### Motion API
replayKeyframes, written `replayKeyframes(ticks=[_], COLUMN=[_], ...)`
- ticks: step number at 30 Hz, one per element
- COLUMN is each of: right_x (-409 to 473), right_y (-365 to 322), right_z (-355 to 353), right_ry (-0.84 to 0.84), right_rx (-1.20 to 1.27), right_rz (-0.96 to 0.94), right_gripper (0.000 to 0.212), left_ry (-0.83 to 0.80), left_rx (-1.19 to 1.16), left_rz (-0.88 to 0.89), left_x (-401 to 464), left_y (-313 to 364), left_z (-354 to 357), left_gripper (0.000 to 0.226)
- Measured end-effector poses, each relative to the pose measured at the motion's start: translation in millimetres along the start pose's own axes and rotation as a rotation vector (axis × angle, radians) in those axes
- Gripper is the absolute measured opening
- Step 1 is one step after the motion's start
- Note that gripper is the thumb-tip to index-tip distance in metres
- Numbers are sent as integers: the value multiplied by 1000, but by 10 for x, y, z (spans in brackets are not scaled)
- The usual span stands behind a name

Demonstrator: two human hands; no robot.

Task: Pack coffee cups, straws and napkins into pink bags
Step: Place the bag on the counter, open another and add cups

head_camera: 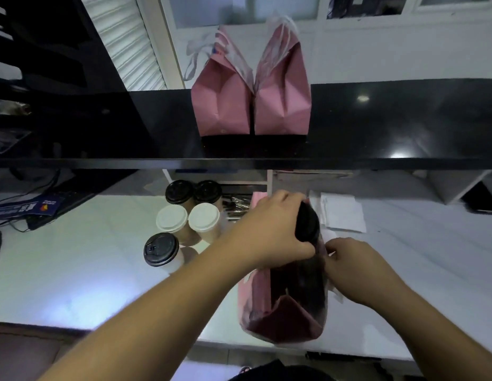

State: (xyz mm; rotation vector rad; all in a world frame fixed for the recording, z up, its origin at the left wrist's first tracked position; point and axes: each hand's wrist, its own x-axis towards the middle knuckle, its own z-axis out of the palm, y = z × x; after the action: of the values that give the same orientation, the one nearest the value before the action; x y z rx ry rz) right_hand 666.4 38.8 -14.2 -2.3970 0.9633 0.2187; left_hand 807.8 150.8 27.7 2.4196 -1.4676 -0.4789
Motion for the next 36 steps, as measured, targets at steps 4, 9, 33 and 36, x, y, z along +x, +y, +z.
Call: replayKeyframes(ticks=[4,9,33,36], right_x=[2,17,124,174], right_y=[43,77,-25,-86], right_z=[1,22,49,87], right_ry=[23,33,30,39], right_rx=[-12,-19,-43,-31], right_rz=[22,16,54,42], right_gripper=[32,30,23,23], left_ry=[-145,-136,-286,-315], left_rx=[143,240,249,239], left_rz=[-6,-67,-213,-225], left_x=[228,436,784,742], left_y=[-100,-172,-566,-433], left_z=[240,454,1061,991], left_gripper=[92,71,71,64])
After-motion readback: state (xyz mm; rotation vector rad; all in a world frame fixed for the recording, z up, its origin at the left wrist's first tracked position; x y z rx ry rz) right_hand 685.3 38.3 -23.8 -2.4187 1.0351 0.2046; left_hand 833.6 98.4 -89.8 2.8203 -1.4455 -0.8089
